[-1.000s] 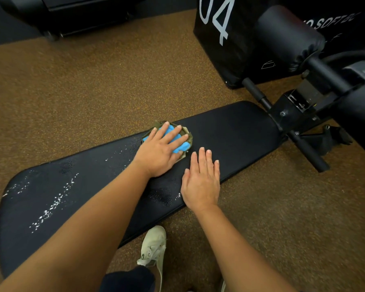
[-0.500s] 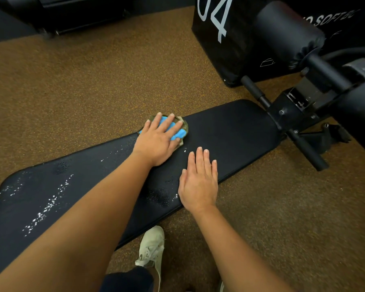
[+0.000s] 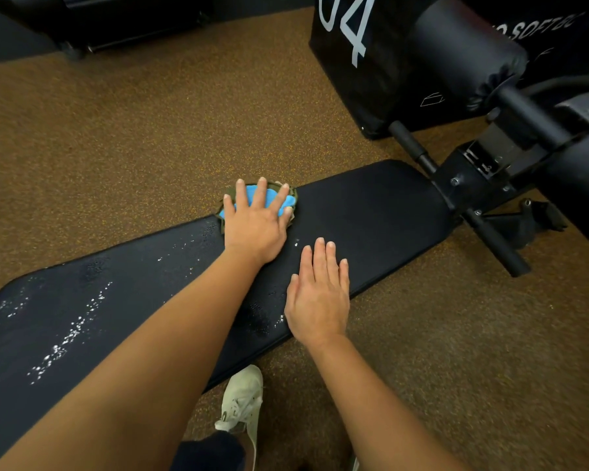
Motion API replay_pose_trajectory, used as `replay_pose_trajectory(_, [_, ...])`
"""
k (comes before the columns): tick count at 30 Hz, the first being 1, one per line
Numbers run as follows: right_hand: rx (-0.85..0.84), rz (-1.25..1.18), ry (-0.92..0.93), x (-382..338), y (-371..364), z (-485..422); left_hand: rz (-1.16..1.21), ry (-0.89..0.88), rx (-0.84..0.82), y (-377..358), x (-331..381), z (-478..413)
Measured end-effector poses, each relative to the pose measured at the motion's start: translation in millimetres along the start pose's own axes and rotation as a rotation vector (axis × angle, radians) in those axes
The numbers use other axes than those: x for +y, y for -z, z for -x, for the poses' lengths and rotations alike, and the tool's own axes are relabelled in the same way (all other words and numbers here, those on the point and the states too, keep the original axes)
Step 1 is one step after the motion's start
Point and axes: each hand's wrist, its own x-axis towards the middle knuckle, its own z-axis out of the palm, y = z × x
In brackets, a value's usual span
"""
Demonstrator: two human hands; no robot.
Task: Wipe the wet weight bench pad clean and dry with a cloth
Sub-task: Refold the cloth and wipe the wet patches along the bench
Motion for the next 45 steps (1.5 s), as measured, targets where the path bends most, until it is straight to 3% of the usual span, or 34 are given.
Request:
replay_pose_trajectory(3, [0.003, -0.001, 0.003, 0.0, -0.5, 0.1, -0.019, -0.132, -0.025, 2.3, -12.9, -0.5])
replay_pose_trajectory(9, [0.006, -0.002, 0.004, -0.2, 0.5, 0.3, 0.002, 0.067, -0.043, 3.6, -4.3, -9.2])
replay_pose_trajectory(15, [0.007, -0.020, 0.001, -0.3, -0.4, 0.5, -0.053, -0.251, -0.003, 0.1, -12.0, 0.8])
replay_pose_trajectory(20, [-0.012, -0.006, 0.012, 0.3, 0.2, 0.1, 0.021, -0.015, 0.000, 0.3, -4.5, -5.8])
replay_pose_trajectory(26, [-0.020, -0.001, 0.008, -0.8, 0.3, -0.4, -0.036, -0.329, -0.009, 2.4, -13.8, 7.5])
replay_pose_trajectory(31, [-0.030, 0.008, 0.010, -0.3, 0.8, -1.2, -0.006, -0.091, 0.012, -1.6, -4.5, 4.1])
replay_pose_trajectory(36, [-0.040, 0.031, 0.019, -2.1, 2.3, -1.7, -0.039, -0.279, -0.009, 1.4, -12.7, 12.0])
replay_pose_trajectory(42, [-0.046, 0.026, 0.035, -1.0, 1.7, -2.1, 0.002, -0.084, -0.002, -0.5, -5.2, 9.1])
replay_pose_trajectory(45, [-0.055, 0.024, 0.041, -1.7, 2.6, -2.1, -0.039, -0.217, -0.019, 0.2, -7.4, 17.8])
